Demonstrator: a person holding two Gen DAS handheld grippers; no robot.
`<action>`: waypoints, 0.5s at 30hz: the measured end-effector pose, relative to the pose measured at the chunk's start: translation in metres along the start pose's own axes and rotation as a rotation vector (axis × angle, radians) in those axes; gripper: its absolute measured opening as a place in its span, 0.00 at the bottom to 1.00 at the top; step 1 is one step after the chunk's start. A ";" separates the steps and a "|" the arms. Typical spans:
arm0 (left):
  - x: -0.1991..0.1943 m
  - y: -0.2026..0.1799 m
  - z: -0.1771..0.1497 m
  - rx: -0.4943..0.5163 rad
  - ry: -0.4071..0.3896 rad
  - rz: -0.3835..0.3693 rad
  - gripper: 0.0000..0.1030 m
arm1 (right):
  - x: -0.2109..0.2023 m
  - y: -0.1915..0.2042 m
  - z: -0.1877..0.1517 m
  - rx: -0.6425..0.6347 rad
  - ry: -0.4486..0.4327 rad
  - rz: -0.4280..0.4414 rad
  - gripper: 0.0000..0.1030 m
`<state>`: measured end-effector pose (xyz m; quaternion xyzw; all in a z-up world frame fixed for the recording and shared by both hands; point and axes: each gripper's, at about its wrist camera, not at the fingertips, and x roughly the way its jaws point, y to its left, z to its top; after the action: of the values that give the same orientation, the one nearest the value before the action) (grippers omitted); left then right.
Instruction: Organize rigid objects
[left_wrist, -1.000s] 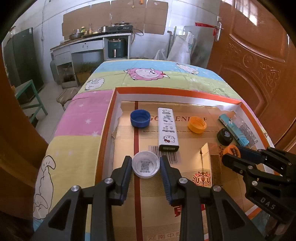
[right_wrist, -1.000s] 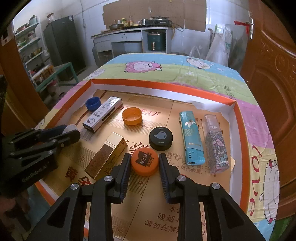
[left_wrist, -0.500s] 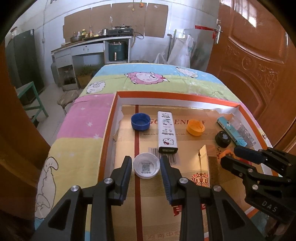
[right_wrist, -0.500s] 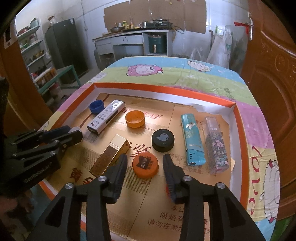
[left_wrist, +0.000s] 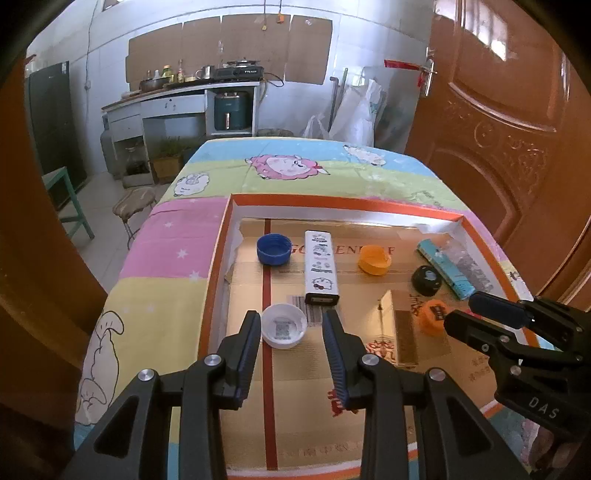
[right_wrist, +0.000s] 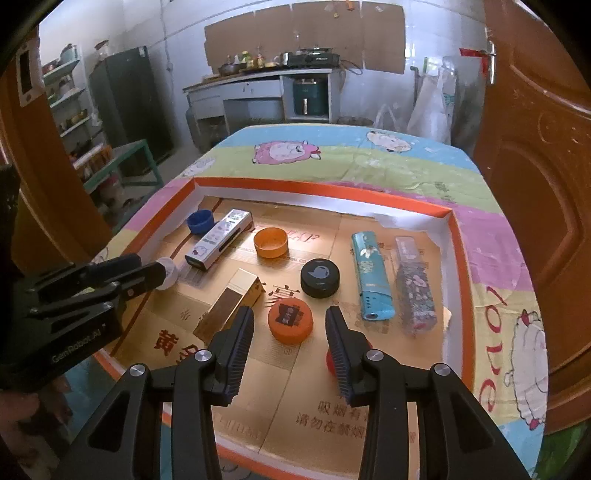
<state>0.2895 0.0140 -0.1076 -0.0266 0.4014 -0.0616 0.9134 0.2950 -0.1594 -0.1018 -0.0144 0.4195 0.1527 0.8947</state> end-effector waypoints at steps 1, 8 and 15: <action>-0.002 -0.001 0.000 0.001 -0.003 -0.002 0.34 | -0.003 0.000 0.000 0.002 -0.003 0.000 0.40; -0.024 -0.008 -0.003 0.004 -0.031 -0.014 0.34 | -0.022 0.001 -0.007 0.032 -0.032 -0.003 0.40; -0.045 -0.012 -0.010 -0.014 -0.056 0.005 0.34 | -0.043 0.006 -0.015 0.046 -0.061 -0.029 0.40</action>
<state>0.2510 0.0081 -0.0797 -0.0340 0.3763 -0.0558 0.9242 0.2563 -0.1672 -0.0784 0.0047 0.3950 0.1302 0.9094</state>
